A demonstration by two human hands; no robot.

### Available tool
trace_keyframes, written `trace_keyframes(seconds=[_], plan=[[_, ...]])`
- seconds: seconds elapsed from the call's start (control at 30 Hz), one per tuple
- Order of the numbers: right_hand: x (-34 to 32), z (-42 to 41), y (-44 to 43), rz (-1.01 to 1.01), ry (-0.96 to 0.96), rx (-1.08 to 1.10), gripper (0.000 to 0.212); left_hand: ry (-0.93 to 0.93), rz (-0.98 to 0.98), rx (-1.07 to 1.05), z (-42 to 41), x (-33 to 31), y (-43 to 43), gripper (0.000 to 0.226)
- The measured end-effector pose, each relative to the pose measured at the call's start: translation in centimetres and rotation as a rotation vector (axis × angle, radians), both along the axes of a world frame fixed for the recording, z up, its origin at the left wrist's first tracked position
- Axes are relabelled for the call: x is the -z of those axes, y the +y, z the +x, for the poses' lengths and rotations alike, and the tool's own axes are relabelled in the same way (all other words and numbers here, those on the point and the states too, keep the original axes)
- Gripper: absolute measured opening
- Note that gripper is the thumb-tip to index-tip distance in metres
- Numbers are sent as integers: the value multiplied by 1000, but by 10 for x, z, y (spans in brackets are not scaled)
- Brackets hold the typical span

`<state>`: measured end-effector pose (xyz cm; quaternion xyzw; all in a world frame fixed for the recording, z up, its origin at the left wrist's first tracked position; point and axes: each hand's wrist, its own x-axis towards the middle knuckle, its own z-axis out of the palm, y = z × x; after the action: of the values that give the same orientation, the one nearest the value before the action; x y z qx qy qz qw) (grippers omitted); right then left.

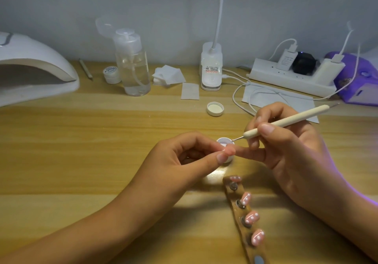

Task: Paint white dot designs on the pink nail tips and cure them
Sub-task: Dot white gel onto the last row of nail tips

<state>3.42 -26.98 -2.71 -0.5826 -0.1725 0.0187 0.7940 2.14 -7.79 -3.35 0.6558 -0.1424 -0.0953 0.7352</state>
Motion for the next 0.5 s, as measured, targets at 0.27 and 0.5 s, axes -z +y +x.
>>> trace_keyframes(seconds=[0.27,0.5], plan=[[2,-4,0,-53,-28,-28,1,-13,26,15,0,2,1,13],[2,-3,0,-88,-43,-19,3,-20,38,16,0,0,1,12]])
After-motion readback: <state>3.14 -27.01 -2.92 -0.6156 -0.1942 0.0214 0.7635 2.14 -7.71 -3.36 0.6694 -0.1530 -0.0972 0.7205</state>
